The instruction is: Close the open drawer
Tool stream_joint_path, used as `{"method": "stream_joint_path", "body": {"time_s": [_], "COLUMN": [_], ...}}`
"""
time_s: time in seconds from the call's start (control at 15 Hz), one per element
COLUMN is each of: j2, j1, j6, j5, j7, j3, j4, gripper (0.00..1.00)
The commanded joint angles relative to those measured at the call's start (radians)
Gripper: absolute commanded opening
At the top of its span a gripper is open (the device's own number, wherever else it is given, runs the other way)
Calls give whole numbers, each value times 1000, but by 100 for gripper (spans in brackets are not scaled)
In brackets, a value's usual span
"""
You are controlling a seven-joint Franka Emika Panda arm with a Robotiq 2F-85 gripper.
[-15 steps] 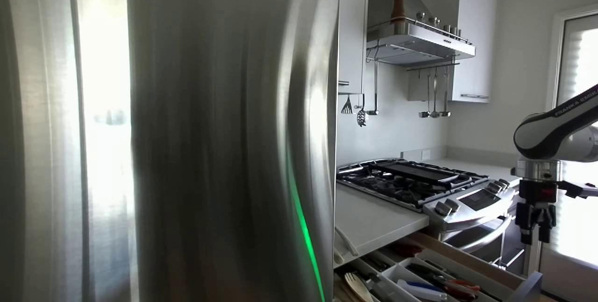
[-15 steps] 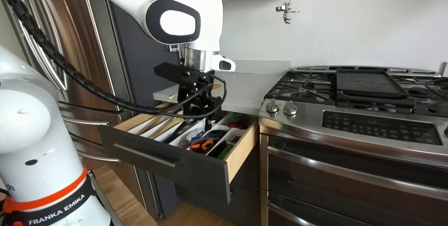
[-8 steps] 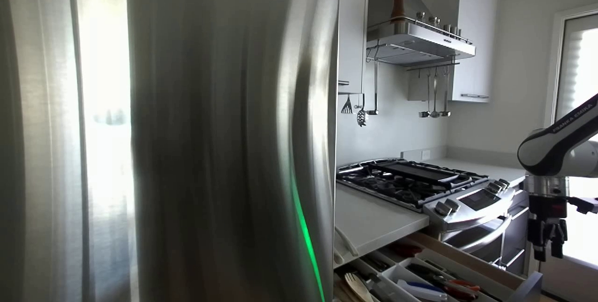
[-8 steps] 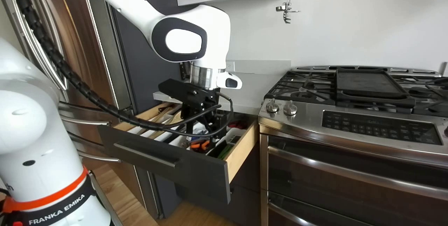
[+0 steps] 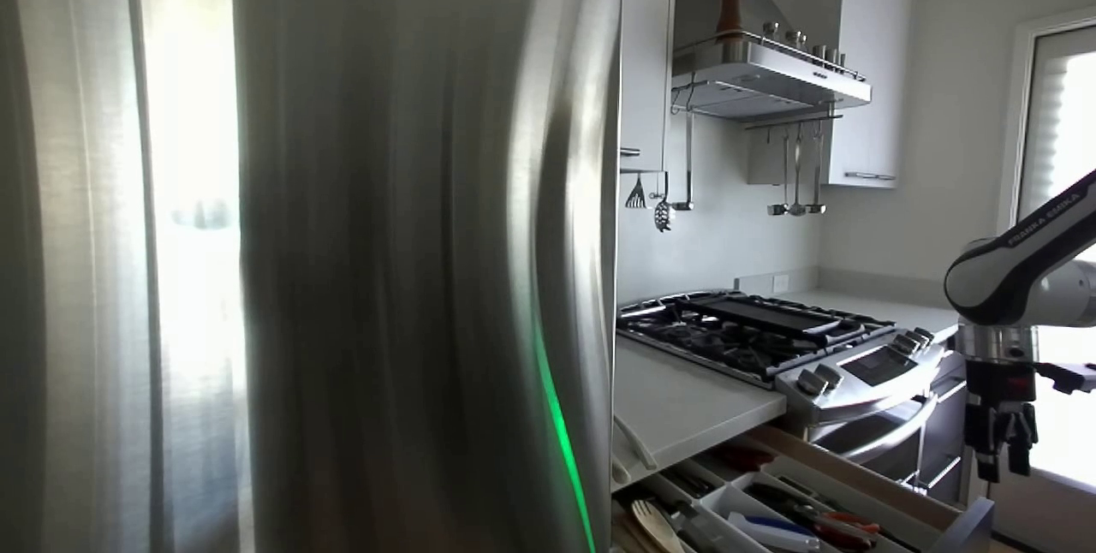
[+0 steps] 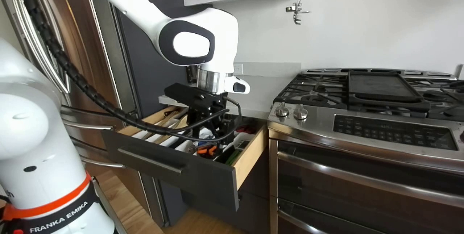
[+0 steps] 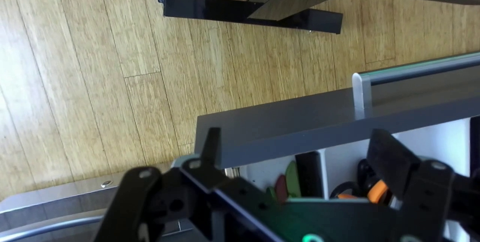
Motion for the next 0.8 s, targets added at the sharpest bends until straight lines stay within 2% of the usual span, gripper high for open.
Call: {"method": "stream_joint_path", "body": {"time_s": [0.0, 0.07, 0.13, 0.2, 0.27, 0.53, 0.73], "j2": [82, 97, 111, 125, 140, 209, 260], "j1": [-1, -1, -3, -5, -8, -7, -5], "j6": [37, 45, 55, 65, 73, 110, 185], "j5": [-9, -7, -5, -7, -9, -4, 5], "j7": [-11, -12, -11, -10, -8, -1, 13], "j3": [-1, -1, -1, 0, 1, 8, 18], "j4": [1, 1, 1, 1, 2, 7, 7], "gripper": [100, 75, 75, 68, 58, 28, 4]}}
